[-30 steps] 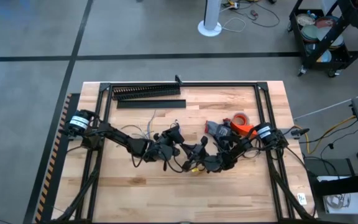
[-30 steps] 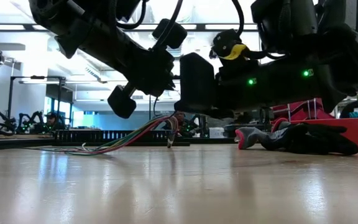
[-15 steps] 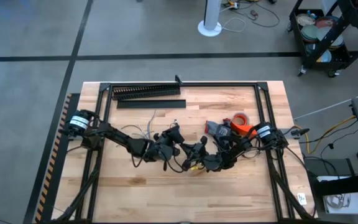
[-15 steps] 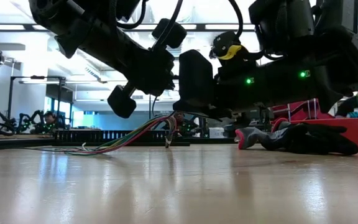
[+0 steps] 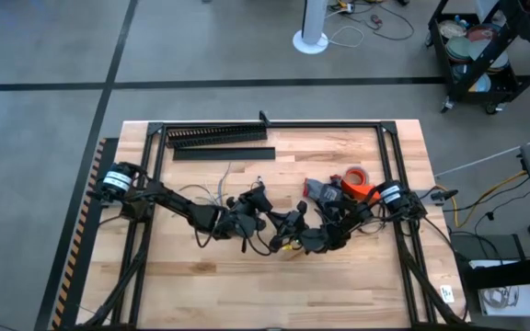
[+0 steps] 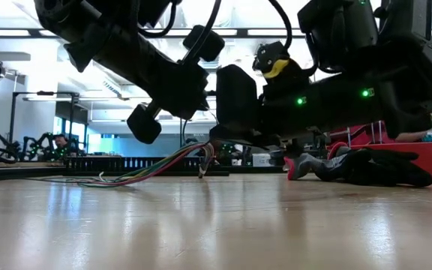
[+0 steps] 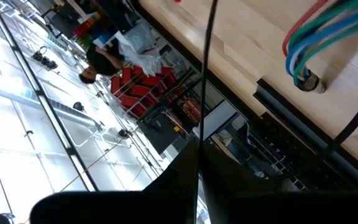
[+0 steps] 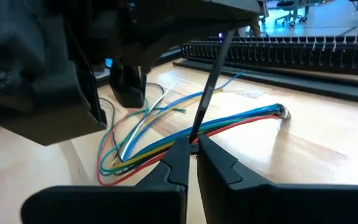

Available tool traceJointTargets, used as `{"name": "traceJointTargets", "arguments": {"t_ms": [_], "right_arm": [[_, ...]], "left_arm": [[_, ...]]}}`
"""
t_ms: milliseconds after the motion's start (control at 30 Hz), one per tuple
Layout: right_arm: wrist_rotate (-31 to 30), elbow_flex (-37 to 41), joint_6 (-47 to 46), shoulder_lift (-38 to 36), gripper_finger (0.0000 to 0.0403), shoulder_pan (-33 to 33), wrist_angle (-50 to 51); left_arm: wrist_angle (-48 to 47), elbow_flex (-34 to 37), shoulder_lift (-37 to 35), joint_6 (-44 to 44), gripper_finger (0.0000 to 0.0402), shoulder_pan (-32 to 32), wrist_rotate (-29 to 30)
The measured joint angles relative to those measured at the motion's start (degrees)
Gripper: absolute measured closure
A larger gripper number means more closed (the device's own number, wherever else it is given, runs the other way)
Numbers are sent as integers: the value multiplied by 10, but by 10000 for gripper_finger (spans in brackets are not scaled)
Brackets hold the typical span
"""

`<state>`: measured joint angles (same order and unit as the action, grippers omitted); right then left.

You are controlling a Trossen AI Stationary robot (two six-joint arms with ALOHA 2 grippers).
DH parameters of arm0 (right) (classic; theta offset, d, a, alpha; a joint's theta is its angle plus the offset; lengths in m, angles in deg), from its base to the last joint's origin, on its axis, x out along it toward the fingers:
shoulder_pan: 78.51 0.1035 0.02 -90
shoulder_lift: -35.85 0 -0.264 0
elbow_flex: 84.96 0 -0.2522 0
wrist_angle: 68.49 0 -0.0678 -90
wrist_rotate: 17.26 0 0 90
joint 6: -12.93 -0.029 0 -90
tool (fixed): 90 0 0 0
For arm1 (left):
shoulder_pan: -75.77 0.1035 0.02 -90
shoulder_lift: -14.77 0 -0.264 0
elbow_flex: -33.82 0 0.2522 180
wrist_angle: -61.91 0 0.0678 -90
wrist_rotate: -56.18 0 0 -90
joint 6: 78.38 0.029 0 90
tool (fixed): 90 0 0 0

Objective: Ziptie cables
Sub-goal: Wrap the black zip tie on the cable

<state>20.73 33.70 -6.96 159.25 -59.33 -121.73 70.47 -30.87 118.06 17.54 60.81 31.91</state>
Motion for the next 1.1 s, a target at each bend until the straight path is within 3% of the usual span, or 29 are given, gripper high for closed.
{"name": "traceJointTargets", "arguments": {"t_ms": [1100], "right_arm": [[10, 0, -12, -12, 403, -4, 22]], "left_arm": [[-31, 21, -24, 0, 402, -6, 1]]}}
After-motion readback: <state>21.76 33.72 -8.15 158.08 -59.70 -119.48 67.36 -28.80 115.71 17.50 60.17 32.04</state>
